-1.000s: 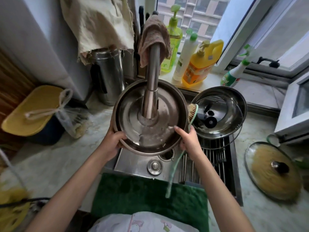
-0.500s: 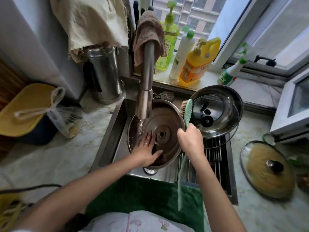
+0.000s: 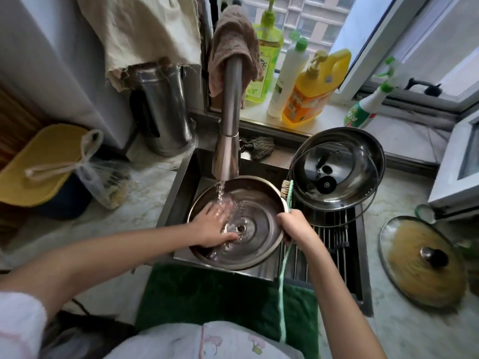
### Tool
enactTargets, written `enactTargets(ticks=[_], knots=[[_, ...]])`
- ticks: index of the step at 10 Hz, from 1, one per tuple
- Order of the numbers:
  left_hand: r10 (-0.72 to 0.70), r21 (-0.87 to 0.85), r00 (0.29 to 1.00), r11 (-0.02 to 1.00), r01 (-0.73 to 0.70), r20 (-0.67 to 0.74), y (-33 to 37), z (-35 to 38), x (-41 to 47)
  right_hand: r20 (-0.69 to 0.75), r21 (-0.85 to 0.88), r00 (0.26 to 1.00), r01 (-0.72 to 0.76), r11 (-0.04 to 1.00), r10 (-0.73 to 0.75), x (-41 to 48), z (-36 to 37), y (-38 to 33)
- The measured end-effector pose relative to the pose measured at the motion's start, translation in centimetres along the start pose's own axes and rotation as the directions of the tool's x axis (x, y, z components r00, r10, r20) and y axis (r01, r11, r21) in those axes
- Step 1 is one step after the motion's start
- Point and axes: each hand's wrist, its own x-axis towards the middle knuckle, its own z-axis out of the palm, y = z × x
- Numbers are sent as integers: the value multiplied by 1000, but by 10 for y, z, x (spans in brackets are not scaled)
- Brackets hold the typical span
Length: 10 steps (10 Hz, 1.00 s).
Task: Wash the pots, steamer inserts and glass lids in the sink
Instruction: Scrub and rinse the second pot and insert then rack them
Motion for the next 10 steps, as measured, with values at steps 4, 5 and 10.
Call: enactTargets(ticks=[4,5,10], knots=[[188,317,982,932,-178,-1,-29,-13,-12,199,116,977,-102,988,78,5,4,7],[273,289,943,903,-319,188,-11,-21,-19,225,97,971,-112,989,88,6,5,6],[485,325,692,874,-361,-535,-37,-33,16,160,48,985,-77,996,69,8,-20,-9]])
